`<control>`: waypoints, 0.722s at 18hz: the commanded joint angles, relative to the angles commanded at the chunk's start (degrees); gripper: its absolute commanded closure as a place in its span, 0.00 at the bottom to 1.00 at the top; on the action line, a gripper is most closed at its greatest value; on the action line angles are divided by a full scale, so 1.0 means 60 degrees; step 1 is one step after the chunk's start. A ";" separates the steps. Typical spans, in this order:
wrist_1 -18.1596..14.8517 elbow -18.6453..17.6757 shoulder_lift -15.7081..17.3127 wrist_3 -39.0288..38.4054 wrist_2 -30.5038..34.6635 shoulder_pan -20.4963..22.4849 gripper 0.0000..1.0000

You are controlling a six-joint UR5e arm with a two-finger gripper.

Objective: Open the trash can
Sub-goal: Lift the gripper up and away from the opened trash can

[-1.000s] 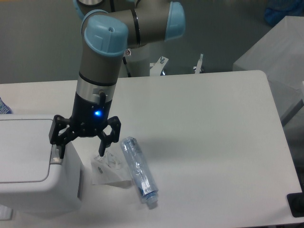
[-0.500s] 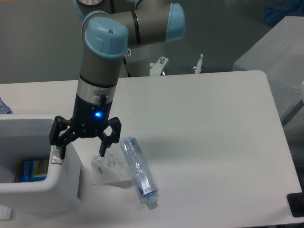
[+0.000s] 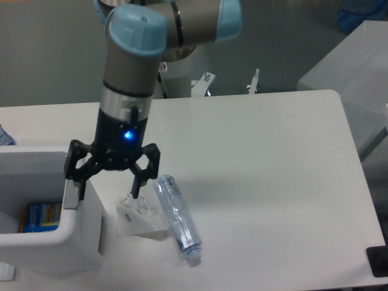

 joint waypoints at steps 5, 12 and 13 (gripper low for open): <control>0.0044 -0.0173 0.0249 0.2295 0.0204 0.0968 0.00; -0.0146 -0.0701 0.0191 0.5562 0.1828 0.1876 0.00; -0.0161 -0.0789 0.0191 0.6032 0.2150 0.1950 0.00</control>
